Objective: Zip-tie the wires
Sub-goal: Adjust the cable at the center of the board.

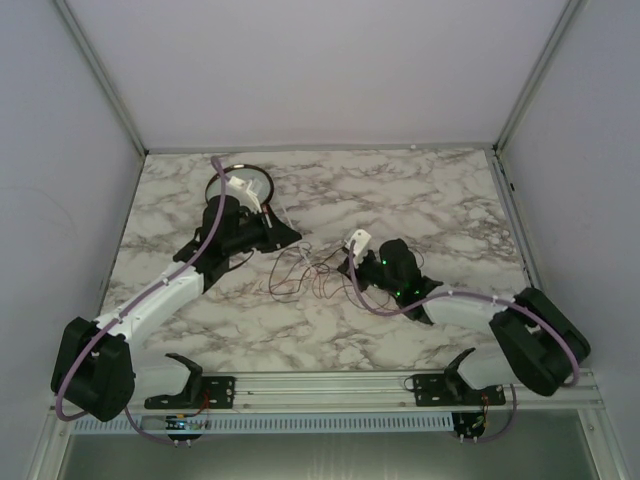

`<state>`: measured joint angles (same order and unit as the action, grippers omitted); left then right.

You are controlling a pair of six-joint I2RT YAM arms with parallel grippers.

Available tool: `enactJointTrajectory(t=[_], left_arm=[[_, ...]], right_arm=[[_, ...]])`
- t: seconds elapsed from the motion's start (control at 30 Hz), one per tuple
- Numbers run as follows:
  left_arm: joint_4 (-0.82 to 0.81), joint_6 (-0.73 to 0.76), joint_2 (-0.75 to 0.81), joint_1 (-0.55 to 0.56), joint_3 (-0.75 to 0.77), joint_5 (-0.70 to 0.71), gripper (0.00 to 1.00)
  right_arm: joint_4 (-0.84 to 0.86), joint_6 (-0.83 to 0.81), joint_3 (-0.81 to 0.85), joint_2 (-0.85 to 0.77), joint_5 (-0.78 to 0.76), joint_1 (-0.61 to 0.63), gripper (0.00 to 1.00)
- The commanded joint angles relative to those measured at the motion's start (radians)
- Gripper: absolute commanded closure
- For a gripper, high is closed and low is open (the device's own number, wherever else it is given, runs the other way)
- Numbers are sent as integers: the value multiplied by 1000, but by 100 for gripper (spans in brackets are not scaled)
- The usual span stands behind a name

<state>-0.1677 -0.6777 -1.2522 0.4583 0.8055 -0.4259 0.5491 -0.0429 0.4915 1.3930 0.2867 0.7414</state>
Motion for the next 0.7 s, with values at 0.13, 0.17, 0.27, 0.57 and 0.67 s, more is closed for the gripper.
enactJointTrajectory(t=[0.13, 0.17, 0.27, 0.57, 0.67], left_arm=[[3, 19, 34, -31, 29, 1, 100], [5, 21, 38, -35, 30, 0, 100], [9, 23, 45, -42, 26, -1, 100], [25, 30, 67, -58, 18, -4, 100], [38, 35, 71, -65, 21, -4, 100]], right_arm=[[-153, 98, -91, -196, -168, -14, 100], [-166, 103, -98, -218, -178, -21, 100], [-194, 127, -115, -271, -206, -43, 100], [-267, 209, -159, -409, -265, -130, 100], [-266, 235, -182, -454, -275, -160, 100]])
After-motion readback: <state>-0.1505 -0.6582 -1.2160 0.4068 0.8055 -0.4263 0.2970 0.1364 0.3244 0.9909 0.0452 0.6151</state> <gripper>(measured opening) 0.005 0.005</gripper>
